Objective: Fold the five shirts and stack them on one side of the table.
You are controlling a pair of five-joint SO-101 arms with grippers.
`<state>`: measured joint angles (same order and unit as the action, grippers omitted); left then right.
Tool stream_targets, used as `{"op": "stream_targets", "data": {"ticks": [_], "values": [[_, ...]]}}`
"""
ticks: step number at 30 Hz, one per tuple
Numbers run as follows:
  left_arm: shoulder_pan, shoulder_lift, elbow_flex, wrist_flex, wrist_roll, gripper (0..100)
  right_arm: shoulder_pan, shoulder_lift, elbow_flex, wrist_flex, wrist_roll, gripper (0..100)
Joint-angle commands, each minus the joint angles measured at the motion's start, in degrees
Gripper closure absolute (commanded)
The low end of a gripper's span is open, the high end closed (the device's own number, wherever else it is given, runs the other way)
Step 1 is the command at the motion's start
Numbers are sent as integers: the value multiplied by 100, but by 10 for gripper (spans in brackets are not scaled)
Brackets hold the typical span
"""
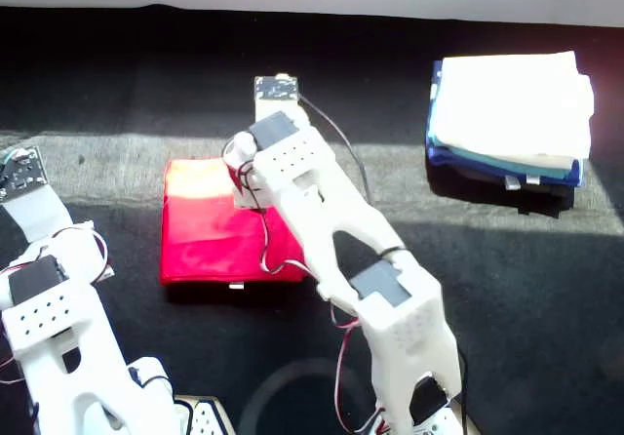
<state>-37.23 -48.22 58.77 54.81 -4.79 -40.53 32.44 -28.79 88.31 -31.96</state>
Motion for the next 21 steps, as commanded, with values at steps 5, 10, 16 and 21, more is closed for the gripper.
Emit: {"op": "stream_targets", "data": {"ticks": [5,10,16,21], "values": [[-22,-145,-4,-62,-44,990,-48,1218,-1358,215,-176,577],[-22,-145,-4,-62,-44,990,-31,2193,-1930,242,-176,577],[-22,-145,-4,-62,-44,990,48,2914,-2387,593,-123,619],[-22,-145,-4,-62,-44,990,84,3116,-2774,1138,826,998]]}}
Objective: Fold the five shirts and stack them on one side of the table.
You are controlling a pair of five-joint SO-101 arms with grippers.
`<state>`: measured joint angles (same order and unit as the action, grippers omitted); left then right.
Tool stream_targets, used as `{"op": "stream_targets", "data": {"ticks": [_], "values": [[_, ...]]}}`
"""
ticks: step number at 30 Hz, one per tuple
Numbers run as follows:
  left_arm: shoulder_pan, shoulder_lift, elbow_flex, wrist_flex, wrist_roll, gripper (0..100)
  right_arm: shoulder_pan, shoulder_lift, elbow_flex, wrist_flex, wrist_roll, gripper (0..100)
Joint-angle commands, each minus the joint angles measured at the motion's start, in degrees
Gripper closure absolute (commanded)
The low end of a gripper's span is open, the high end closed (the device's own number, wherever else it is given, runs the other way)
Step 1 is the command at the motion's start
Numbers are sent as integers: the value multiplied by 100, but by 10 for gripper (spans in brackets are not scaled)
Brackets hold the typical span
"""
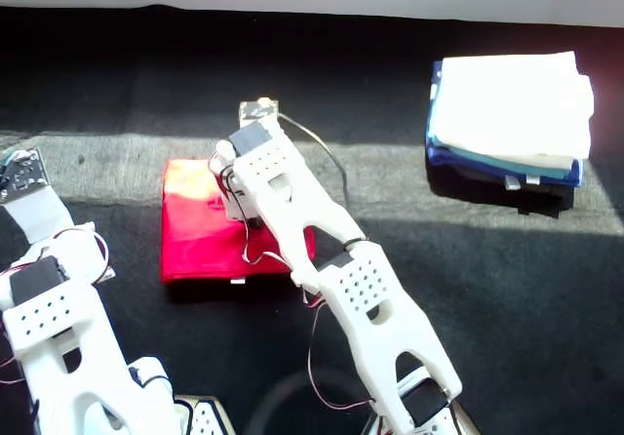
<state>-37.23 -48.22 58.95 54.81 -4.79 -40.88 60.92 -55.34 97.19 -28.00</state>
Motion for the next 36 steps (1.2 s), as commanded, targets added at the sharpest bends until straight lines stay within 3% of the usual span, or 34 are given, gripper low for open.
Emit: {"op": "stream_targets", "data": {"ticks": [1,7,14,20,29,36], "values": [[-22,-145,-22,-62,-44,990,180,268,-163,286,466,988],[-22,-145,-22,-70,-44,990,822,233,-954,356,633,993],[-22,-145,347,-193,-44,990,1710,-303,-2440,382,2602,993],[-22,-145,716,-633,-44,990,2501,-1437,-2457,382,3051,993],[4,-163,716,-651,-44,990,3284,-3591,-2440,374,3763,993],[4,-171,716,-651,-44,990,4277,-3758,-2369,338,4633,993]]}}
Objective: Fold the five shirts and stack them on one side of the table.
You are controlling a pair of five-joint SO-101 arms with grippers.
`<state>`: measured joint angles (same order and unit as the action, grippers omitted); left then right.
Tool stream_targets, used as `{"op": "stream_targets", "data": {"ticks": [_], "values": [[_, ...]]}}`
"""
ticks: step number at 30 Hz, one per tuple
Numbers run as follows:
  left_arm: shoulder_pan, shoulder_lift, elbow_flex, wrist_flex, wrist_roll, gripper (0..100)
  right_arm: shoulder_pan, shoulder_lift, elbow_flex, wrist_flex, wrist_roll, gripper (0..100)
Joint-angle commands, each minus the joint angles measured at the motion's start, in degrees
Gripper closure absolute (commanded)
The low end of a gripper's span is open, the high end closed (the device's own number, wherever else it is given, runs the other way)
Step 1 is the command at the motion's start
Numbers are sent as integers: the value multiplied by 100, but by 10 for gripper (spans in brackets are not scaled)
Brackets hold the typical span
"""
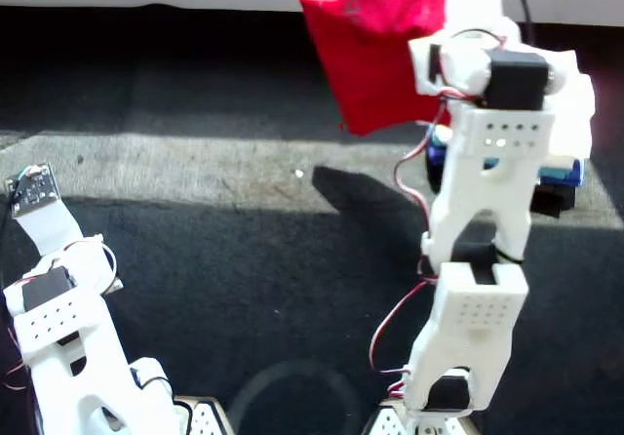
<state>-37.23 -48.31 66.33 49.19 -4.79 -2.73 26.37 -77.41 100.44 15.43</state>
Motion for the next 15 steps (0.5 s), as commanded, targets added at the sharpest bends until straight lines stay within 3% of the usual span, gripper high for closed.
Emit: {"op": "stream_targets", "data": {"ticks": [1,8,15], "values": [[4,-163,-22,-88,-44,990,629,-259,-84,-92,378,993],[4,-154,-22,-88,-44,990,1763,-48,690,-1015,923,993],[4,-163,-22,-88,-44,990,2114,426,1481,-1965,1178,993]]}}
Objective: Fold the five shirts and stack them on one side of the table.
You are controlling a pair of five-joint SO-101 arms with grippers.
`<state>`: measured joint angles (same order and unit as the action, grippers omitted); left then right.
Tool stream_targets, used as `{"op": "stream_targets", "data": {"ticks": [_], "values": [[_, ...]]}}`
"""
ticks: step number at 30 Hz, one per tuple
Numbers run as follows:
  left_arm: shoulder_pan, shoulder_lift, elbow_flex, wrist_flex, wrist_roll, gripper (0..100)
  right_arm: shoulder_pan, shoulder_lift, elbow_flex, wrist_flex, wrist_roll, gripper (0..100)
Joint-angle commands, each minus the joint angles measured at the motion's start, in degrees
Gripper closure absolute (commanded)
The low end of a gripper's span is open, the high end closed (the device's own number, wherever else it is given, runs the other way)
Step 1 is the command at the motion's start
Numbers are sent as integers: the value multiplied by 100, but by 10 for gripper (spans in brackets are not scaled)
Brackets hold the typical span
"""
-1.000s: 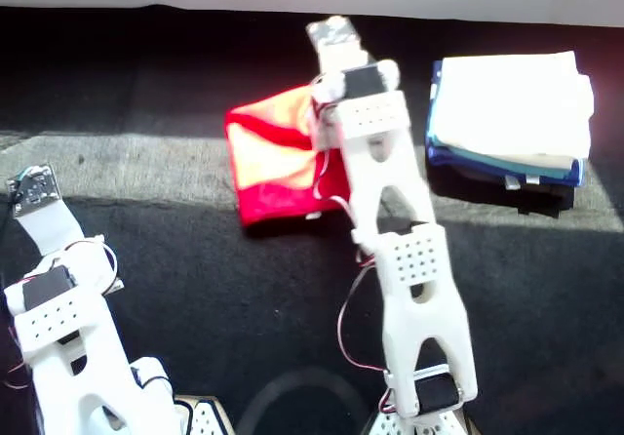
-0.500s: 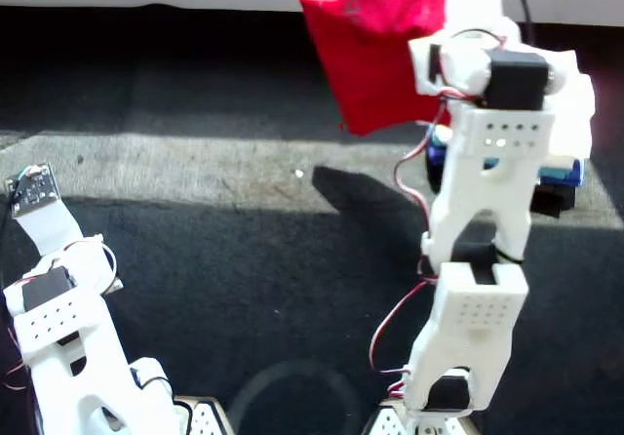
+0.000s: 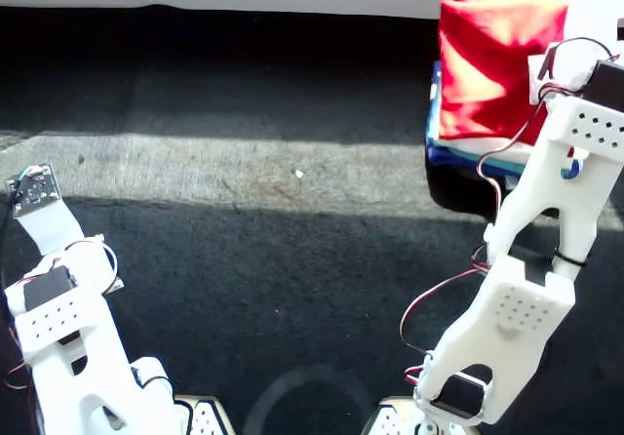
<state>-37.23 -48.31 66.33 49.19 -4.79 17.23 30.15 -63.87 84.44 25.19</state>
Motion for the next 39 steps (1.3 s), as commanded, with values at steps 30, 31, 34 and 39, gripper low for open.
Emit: {"op": "stream_targets", "data": {"ticks": [30,31,34,39], "values": [[4,-171,-22,-88,-44,990,347,1297,-312,-1648,791,753],[4,-171,-22,-88,-44,990,347,1297,-435,-1648,554,753],[4,-171,-22,-88,-44,990,303,1253,-752,-1578,-211,754],[-13,-171,-22,-88,-44,990,75,1297,-1613,-778,-659,998]]}}
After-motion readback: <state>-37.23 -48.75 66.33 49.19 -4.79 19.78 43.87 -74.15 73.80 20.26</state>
